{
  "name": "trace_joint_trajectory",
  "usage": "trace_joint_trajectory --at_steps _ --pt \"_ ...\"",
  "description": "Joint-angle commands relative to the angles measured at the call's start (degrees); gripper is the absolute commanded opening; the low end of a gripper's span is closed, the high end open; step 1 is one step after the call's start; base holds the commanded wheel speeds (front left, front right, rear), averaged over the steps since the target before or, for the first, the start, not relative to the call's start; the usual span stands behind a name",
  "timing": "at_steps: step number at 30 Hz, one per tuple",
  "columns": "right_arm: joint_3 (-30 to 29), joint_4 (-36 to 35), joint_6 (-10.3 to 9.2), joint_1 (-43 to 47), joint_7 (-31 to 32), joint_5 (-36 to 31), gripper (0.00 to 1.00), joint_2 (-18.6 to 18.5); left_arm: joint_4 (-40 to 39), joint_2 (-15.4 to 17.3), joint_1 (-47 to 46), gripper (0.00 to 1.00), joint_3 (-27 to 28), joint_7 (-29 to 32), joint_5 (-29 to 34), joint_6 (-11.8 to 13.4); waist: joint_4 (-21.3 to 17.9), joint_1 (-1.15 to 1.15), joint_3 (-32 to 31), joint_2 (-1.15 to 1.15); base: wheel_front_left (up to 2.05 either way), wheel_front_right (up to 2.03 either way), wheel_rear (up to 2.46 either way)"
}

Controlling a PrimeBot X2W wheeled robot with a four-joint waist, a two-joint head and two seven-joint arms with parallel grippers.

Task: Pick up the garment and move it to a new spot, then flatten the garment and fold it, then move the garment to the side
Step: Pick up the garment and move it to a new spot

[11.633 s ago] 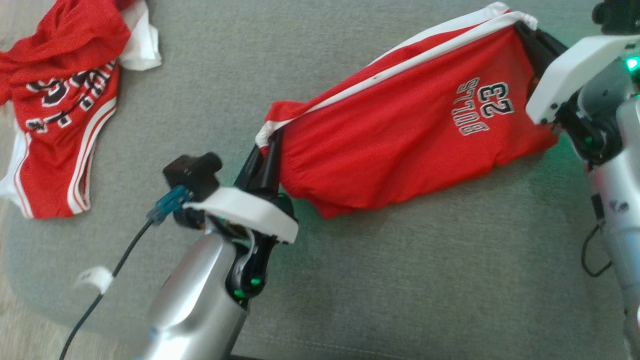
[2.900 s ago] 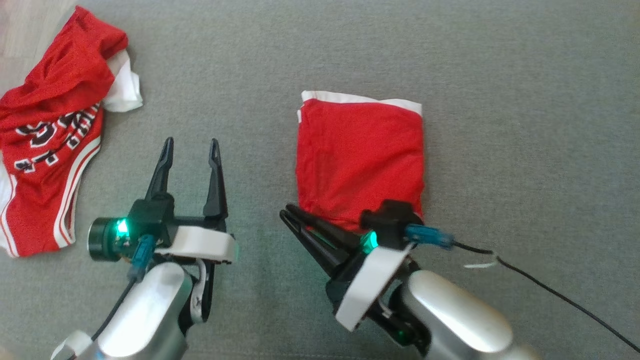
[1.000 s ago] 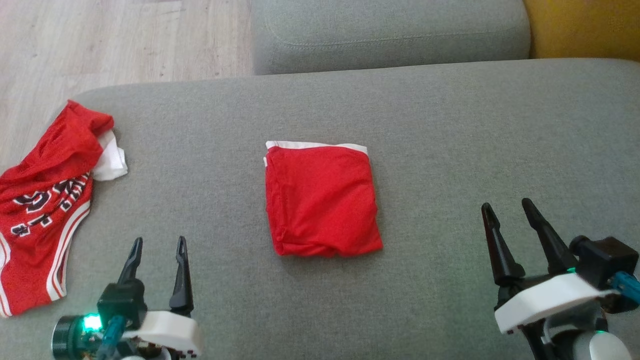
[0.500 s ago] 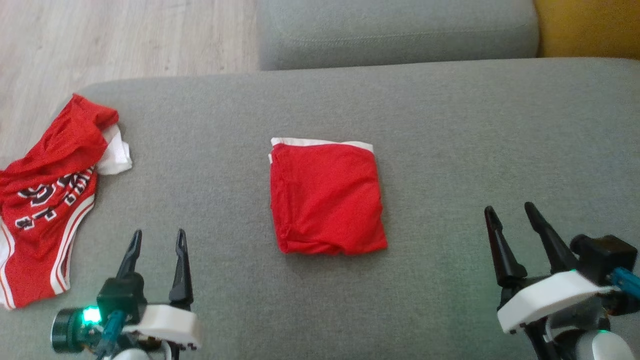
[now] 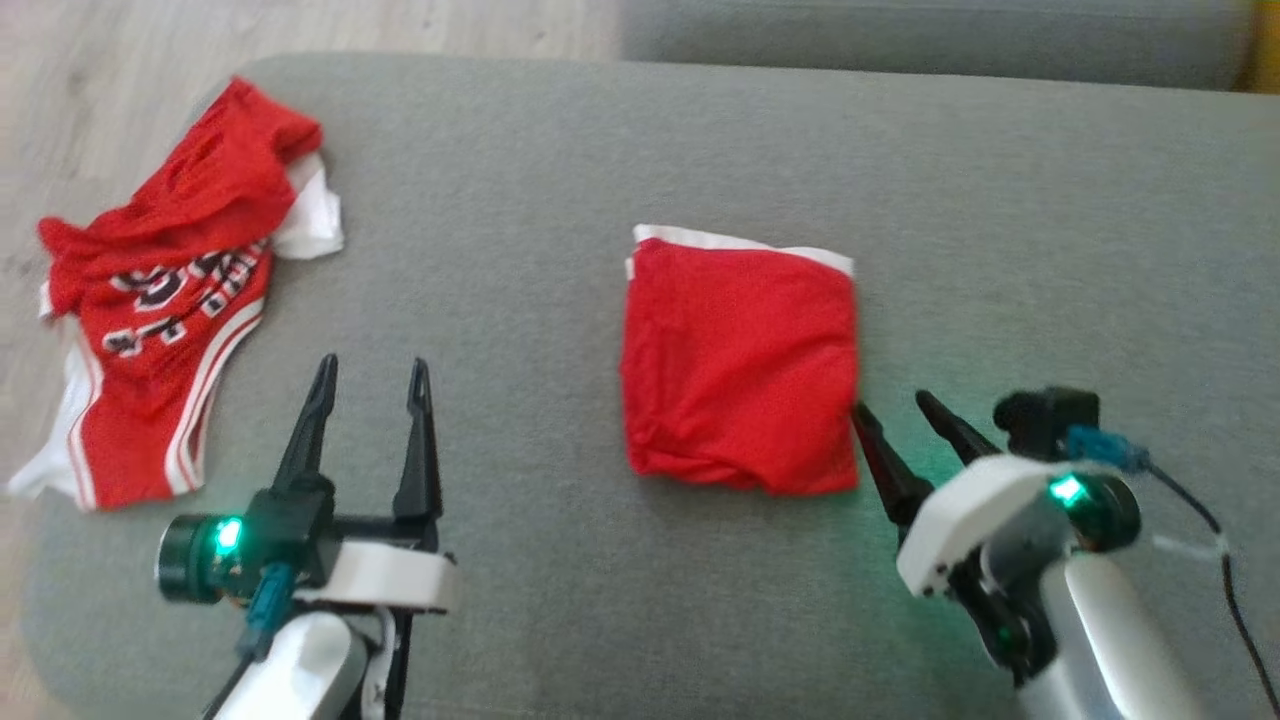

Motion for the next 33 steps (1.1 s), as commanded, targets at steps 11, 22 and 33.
trace_joint_trajectory --at_steps 11,22,33 --pt "0.8 18.8 -0.10 -14.5 5.7 3.4 1.00 -0.6 2.2 -4.2 -5.5 1.00 3.2 -1.2 2.9 -2.7 7.5 -0.01 3.2 0.00 0.00 0.00 0.00" --pt "3.9 18.6 -0.10 -16.6 -0.3 3.1 0.00 -3.5 1.8 -5.9 -4.1 1.00 6.5 -1.2 5.8 -4.8 5.6 -0.01 3.2 0.00 0.00 0.00 0.00" --pt "6.1 13.5 -0.10 -13.1 -3.4 1.5 0.00 -11.0 1.1 -6.3 -2.4 1.00 9.0 -1.2 8.1 -6.6 -8.9 -0.01 3.7 0.00 0.00 0.00 0.00"
